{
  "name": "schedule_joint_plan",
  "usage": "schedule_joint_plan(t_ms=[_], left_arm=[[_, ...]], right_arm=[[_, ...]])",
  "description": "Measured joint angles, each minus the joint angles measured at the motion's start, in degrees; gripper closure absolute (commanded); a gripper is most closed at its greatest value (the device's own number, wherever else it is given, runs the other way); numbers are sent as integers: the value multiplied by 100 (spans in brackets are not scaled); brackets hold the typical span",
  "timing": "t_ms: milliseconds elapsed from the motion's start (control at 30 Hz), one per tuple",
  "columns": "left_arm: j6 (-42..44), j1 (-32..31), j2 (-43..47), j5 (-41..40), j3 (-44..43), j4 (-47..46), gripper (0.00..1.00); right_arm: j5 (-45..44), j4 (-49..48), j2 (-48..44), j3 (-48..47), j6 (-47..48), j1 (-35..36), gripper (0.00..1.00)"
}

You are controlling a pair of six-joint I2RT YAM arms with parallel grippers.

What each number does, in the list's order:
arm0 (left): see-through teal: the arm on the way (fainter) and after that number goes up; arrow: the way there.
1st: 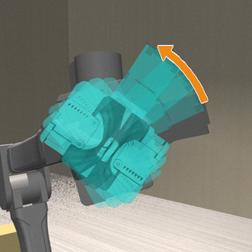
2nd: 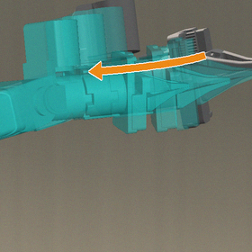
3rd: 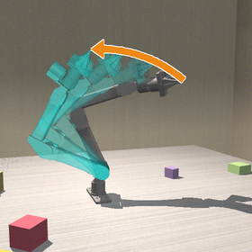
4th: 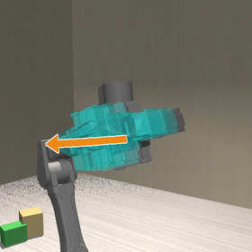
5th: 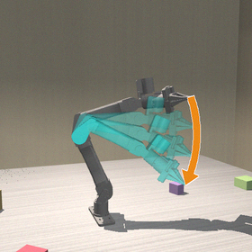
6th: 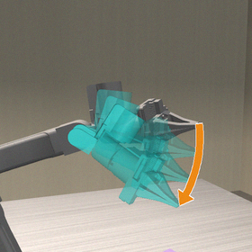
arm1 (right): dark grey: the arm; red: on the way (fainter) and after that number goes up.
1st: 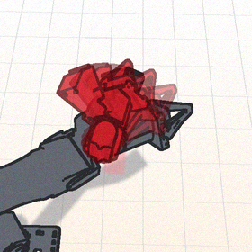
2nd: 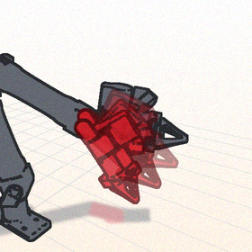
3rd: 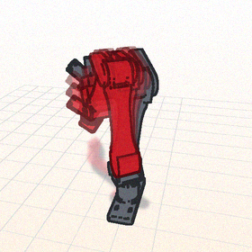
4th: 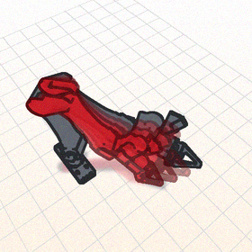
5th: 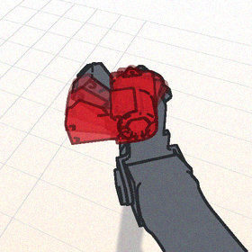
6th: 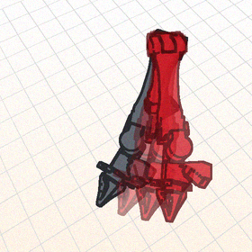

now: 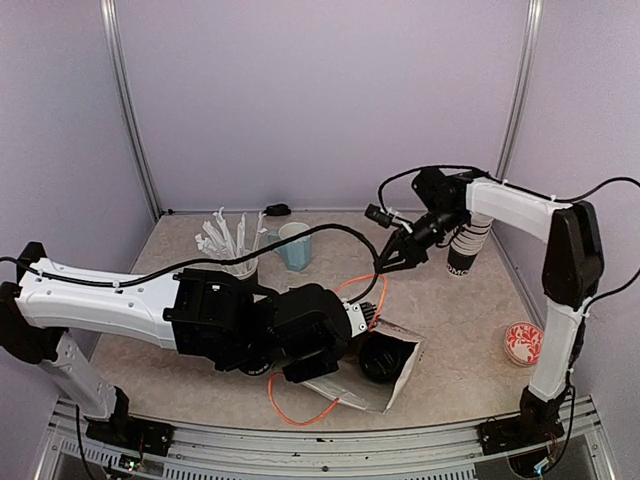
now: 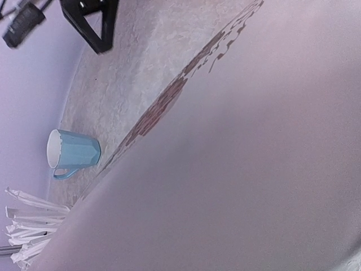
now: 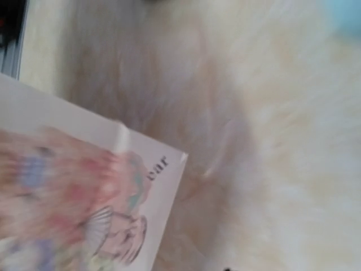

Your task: Pack the takeout coffee

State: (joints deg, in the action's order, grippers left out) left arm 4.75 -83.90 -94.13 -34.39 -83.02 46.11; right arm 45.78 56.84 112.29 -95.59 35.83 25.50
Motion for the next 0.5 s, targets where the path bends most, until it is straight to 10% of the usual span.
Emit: schedule_joint_plan(t_ms=[500], left_arm=[[-297,389,-452,247,-675,125,48]], right_arm=[[1388,1075,-3141,-11,1106,-125,57]])
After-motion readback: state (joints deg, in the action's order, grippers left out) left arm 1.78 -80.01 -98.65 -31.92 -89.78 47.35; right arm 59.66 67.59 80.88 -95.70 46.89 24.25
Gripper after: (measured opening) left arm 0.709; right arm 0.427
